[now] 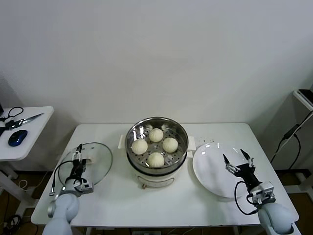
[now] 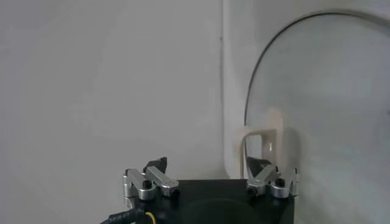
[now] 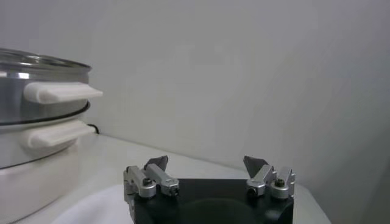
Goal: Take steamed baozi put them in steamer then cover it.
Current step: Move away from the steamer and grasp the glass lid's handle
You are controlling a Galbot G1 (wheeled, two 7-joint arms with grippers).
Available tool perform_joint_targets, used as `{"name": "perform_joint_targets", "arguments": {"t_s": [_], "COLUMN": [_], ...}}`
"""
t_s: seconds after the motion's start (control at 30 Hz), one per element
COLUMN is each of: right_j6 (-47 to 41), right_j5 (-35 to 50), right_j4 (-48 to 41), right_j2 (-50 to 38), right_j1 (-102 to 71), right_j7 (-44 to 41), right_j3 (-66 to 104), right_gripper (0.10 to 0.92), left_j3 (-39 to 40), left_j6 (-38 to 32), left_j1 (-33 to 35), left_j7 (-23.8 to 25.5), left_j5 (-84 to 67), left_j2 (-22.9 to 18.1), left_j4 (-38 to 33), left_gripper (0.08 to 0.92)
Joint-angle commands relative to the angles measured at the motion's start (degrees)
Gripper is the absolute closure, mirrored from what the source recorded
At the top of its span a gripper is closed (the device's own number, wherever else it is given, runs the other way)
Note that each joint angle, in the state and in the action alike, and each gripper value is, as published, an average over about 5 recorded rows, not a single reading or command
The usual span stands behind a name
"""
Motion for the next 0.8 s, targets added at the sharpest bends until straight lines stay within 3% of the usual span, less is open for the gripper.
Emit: {"name": "perform_joint_targets", "arguments": {"t_s": [0.03, 0.2, 0.8], "right_j6": [0.5, 0.7, 1.3], "right_j5": [-1.3, -1.7, -2.4], "right_j4": [-0.7, -0.9, -2.1], "right_j2": [0.6, 0.9, 1.5], "right_j1": [-0.4, -0.4, 0.3], "right_j7": [-0.5, -0.8, -1.4], "right_j3": [0.6, 0.9, 1.3], "right_gripper": [0.203, 0.203, 0.203], "left_j3": [0.3, 0.3, 0.6], "left_j6": [0.3, -0.1, -0.4], "left_j1": [-2.8, -2.5, 0.5], "left_j7": [-1.5, -1.2, 0.1], "left_j5": [-0.7, -0.7, -4.3], "left_j2": [0.1, 0.1, 0.8], "left_j4": [3.8, 4.3, -1.2], "left_gripper": [0.177, 0.222, 0.736]}}
